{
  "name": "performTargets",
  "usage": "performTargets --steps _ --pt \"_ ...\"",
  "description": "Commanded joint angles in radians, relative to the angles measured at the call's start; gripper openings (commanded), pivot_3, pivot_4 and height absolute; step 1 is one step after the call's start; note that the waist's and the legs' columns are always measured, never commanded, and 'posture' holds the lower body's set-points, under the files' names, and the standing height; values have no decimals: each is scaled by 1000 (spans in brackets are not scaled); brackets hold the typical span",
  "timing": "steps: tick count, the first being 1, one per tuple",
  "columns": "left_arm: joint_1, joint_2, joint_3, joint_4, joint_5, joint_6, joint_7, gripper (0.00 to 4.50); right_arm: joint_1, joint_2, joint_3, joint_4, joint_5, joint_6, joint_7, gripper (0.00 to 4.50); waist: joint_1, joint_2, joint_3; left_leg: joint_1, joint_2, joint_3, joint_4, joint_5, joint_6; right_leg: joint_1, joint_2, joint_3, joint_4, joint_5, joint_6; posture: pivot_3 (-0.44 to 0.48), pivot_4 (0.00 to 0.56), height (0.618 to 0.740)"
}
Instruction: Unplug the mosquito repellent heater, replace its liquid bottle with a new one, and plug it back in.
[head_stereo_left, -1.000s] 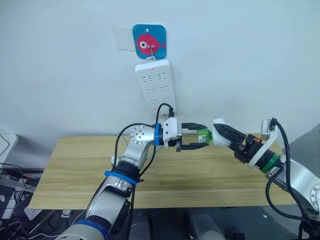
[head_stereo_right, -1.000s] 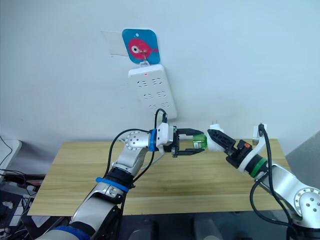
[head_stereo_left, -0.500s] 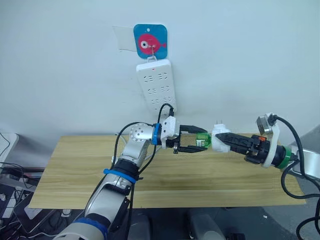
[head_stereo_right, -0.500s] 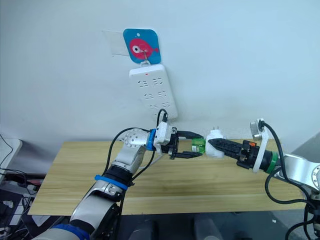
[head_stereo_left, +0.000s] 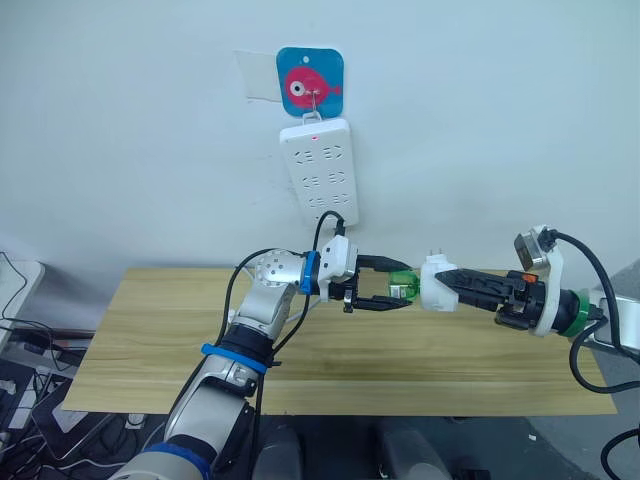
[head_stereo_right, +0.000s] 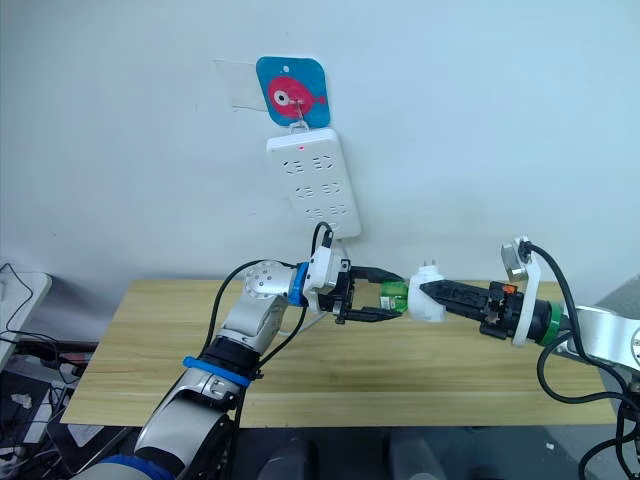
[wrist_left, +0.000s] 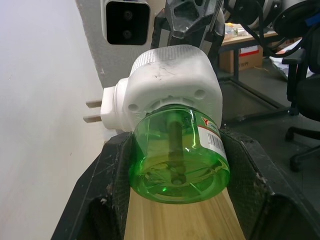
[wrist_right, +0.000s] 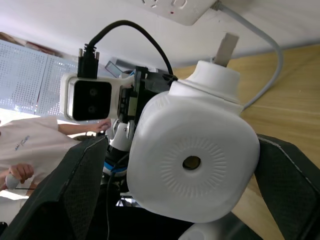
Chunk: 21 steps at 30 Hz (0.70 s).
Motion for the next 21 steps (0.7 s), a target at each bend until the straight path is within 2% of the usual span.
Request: performTargets --steps 1,19,21 --pt "-14 -7 -5 -16 1 -28 -4 2257 -13 -13 1 -28 26 7 36 4479 0 0 0 0 0 0 0 0 0 0 0 0 0 0 0 -95 174 740" --pt "-8 -6 -14 -16 7 -54 -18 2257 -46 -17 32 -7 26 13 39 4479 0 0 0 0 0 0 0 0 0 0 0 0 0 0 0 -83 178 740" --pt "-9 -6 -12 -14 7 -53 -15 2257 -45 -20 34 -11 26 14 41 4093 0 0 0 0 0 0 0 0 0 0 0 0 -1 0 0 -82 179 740"
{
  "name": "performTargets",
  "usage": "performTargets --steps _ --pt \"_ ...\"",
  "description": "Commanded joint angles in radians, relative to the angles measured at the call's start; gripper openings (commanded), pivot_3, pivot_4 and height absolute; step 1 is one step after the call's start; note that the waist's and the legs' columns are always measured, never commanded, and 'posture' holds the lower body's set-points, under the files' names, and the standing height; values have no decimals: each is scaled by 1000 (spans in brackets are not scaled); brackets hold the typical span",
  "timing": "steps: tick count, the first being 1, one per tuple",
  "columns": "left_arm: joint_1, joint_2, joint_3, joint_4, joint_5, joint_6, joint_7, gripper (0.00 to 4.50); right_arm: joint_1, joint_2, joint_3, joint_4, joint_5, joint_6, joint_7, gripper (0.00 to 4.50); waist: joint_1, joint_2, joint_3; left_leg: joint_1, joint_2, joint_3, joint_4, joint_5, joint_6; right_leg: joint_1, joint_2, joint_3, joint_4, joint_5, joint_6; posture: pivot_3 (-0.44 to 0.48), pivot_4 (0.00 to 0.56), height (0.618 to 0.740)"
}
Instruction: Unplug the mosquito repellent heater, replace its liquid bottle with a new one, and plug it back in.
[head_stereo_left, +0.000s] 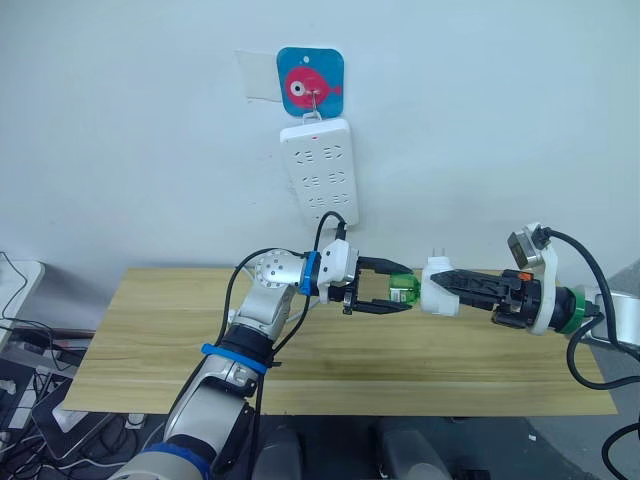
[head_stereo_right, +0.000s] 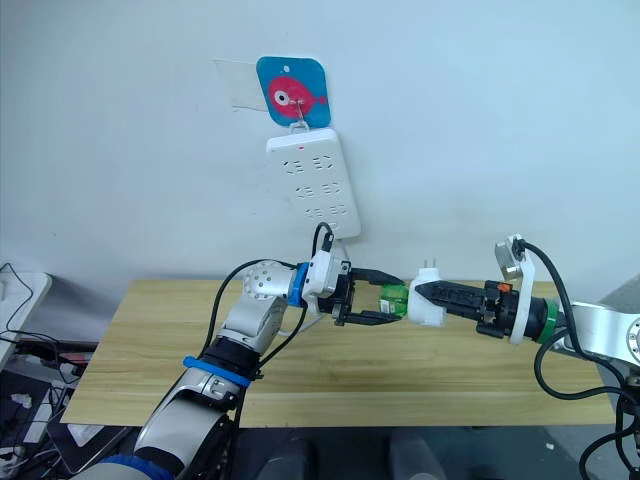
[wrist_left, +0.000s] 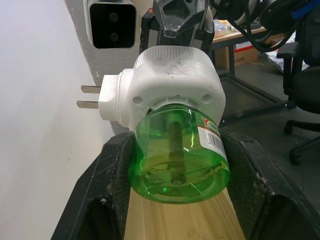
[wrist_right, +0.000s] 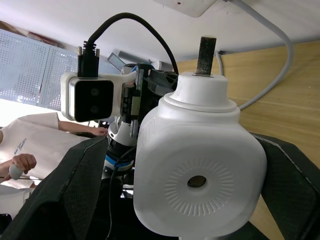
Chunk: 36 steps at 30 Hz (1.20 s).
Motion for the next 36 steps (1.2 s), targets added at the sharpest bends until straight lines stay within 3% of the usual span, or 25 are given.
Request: performTargets --steps 1,4,14,20,22,24,28,34,36 --pt "-9 -5 -4 -15 2 -12 8 2257 -12 -13 0 -21 26 9 30 3865 0 0 0 0 0 0 0 0 0 0 0 0 0 0 0 -81 179 740" --pt "-8 -4 -3 -15 2 -9 10 2257 -11 -18 5 -23 26 10 35 2941 0 0 0 0 0 0 0 0 0 0 0 0 0 0 0 -81 180 740" --pt "-12 -10 2 -18 -7 40 28 2257 -7 -30 9 -30 26 8 45 2945 0 0 0 0 0 0 0 0 0 0 0 0 0 0 0 -84 181 740" --pt "-51 63 -14 -144 -183 791 53 2257 -1 -72 17 -60 26 16 80 2945 -3 0 1 0 0 -1 0 0 0 0 0 -1 0 0 0 -81 180 740" --pt "-107 66 4 -109 -234 1057 119 2257 5 -98 29 -73 26 18 84 2945 -2 0 1 0 0 -2 0 0 0 0 0 -2 0 0 0 -81 180 740" --pt "-173 76 40 -62 -343 1364 106 2257 9 -108 36 -69 26 11 89 2945 -3 0 2 -1 0 -2 0 0 0 0 0 -2 0 -1 2 -81 180 740" --pt "-217 108 31 -9 -432 1620 55 2257 6 -123 47 -66 26 4 107 2945 -9 0 2 0 0 -2 -1 0 0 0 1 -3 -1 -2 3 -78 183 740" --pt "-194 114 17 -50 -453 1642 59 4155 8 -124 52 -70 26 -11 120 2945 -3 0 3 -1 1 -2 -1 0 0 0 0 -2 -2 -1 2 -81 182 740" --pt "-192 104 37 -49 -453 1635 81 4473 15 -121 48 -70 26 -16 122 2945 1 -1 3 -1 0 -2 -1 0 0 0 0 -2 -3 -1 2 -81 182 740"
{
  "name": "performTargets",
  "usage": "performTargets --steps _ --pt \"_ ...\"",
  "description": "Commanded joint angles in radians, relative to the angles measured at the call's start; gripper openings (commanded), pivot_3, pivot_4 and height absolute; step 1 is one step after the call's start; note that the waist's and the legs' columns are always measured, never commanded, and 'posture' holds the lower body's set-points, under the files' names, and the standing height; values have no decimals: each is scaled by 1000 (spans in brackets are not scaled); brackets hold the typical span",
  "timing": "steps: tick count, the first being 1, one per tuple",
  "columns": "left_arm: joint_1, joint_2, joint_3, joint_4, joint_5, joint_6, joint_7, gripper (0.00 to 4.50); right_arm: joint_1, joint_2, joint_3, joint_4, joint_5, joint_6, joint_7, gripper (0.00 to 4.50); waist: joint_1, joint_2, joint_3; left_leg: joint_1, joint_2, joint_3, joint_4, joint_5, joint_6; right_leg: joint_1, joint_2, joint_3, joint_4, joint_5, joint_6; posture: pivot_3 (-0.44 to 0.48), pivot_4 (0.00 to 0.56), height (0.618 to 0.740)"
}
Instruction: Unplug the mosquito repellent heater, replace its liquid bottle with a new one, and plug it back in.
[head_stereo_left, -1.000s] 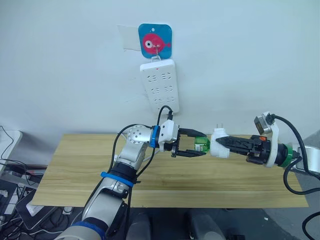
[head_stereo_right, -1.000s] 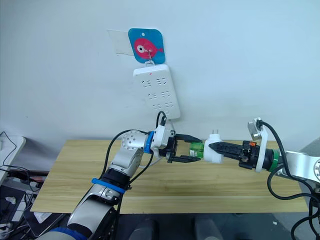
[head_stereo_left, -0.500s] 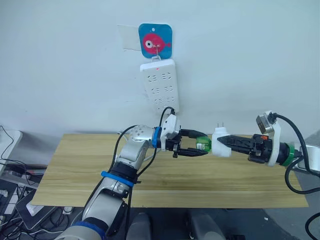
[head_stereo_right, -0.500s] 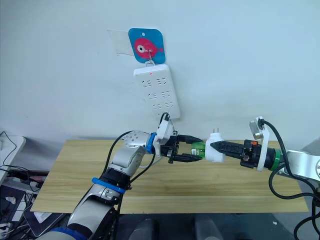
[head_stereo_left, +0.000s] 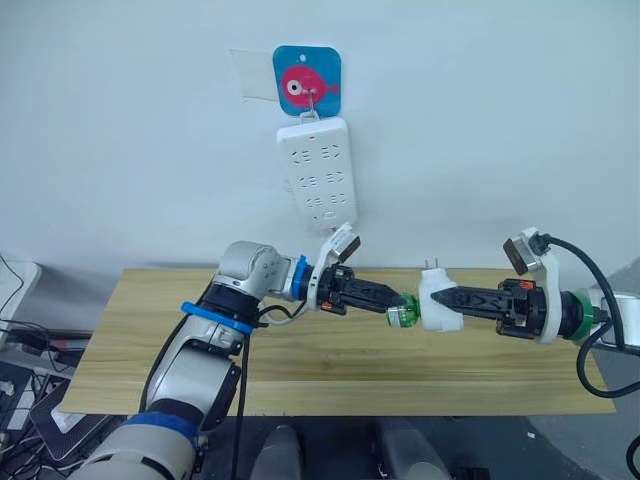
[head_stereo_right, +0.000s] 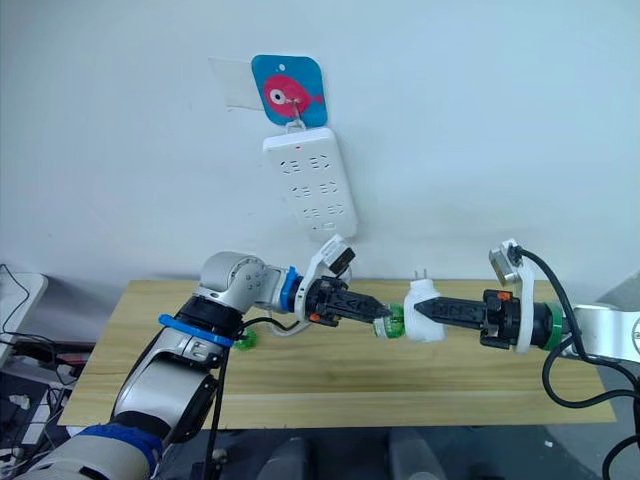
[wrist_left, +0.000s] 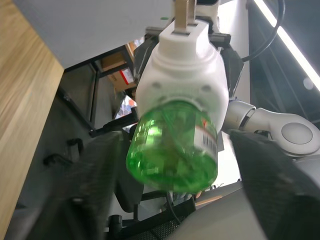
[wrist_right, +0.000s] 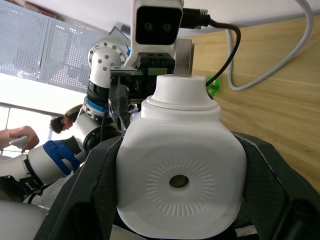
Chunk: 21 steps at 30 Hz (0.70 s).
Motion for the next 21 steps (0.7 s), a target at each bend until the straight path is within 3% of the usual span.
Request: performTargets --steps 1,6,13,16,21 --pt "0 -17 42 -25 -24 -13 32 4473 8 -9 -23 -23 23 -9 22 2945 3 0 0 0 0 0 0 0 0 0 0 0 0 0 0 -81 182 740" --pt "6 29 45 -58 18 -144 26 4473 19 -7 -51 -4 23 -9 43 2945 4 0 0 0 0 0 0 0 0 0 0 0 -1 0 0 -81 182 740" --pt "93 186 -42 -277 137 -504 -106 4473 5 -4 -106 98 23 1 44 2945 6 0 0 0 1 2 -1 0 0 0 0 1 -2 1 -2 -67 172 740" --pt "162 168 -37 -332 256 -877 -96 4473 3 -8 -122 145 23 10 35 2945 14 0 0 0 0 3 -1 0 0 1 -1 2 -4 2 -1 -65 175 740" --pt "241 14 22 -256 446 -1550 94 4473 -9 11 -140 172 23 27 35 2945 40 -1 1 -1 0 6 0 0 0 1 -3 3 -6 3 0 -68 176 740"
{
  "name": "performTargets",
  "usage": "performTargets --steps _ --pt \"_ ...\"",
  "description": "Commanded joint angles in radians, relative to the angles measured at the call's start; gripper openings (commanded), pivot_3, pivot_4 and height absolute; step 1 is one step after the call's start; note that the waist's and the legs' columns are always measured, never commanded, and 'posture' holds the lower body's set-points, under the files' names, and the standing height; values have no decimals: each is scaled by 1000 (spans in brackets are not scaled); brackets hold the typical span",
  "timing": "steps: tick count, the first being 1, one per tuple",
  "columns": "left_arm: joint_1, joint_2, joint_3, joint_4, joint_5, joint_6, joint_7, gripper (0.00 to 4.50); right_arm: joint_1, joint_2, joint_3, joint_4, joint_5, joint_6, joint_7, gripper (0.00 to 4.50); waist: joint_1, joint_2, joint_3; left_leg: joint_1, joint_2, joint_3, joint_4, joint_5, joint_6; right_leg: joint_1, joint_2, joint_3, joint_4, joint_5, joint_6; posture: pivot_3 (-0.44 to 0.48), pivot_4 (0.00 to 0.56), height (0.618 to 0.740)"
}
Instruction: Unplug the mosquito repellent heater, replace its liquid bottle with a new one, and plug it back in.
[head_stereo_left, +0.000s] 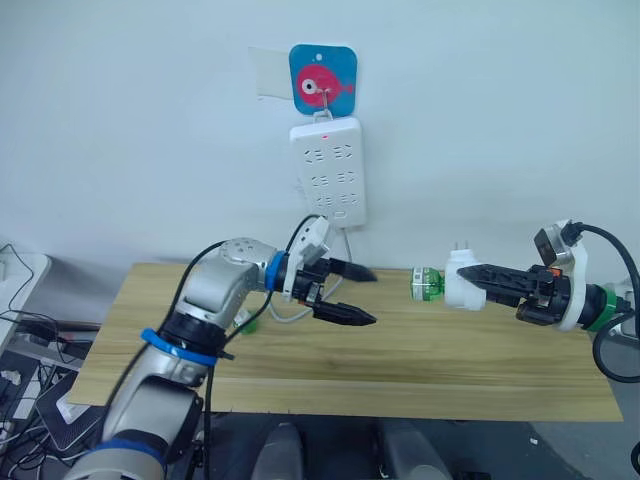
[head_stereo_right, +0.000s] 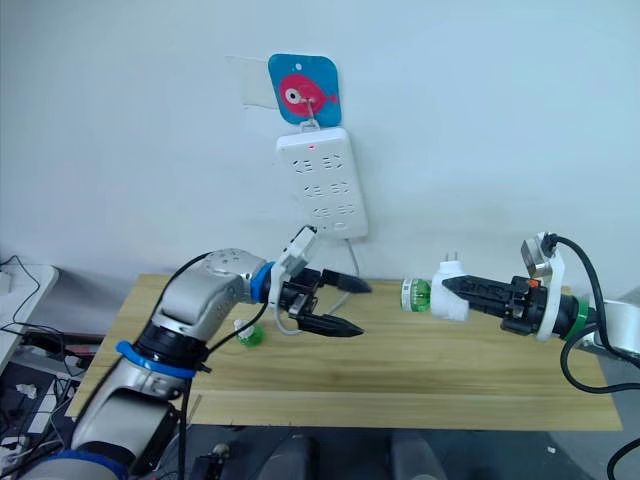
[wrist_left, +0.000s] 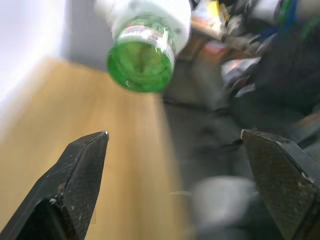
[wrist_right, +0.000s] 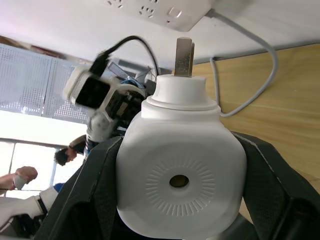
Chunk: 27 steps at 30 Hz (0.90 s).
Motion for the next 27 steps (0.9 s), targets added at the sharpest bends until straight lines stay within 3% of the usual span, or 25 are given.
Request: performTargets --steps 1,4,9,15,23,27 --pt "7 -58 41 50 112 -451 93 4473 -27 14 -51 -2 25 12 13 2945 4 0 0 0 0 0 0 0 0 0 0 0 0 0 0 -72 178 740" --pt "-14 -100 35 199 196 -854 133 4473 -34 25 -55 -12 25 22 14 2945 5 0 0 0 0 1 0 0 0 0 0 1 0 1 0 -72 178 740" --pt "-88 -139 14 407 246 -1166 199 4473 -47 47 -61 -28 25 33 17 2945 8 0 0 0 -1 1 1 0 0 0 0 1 0 2 1 -72 178 740" --pt "-147 -164 -18 559 285 -1320 268 4473 -58 81 -50 -64 25 33 14 2945 4 0 0 0 -1 1 1 0 0 0 0 1 0 3 1 -86 179 740" --pt "-188 -160 -65 625 304 -1390 342 4473 -56 88 -49 -78 25 35 15 2945 -8 0 0 0 -1 0 1 0 1 0 0 1 1 3 1 -95 178 740" --pt "-193 -150 -99 624 274 -1406 347 3367 -57 90 -45 -82 25 35 16 2945 -8 0 0 0 -1 0 1 0 1 0 1 0 1 3 1 -95 178 740"
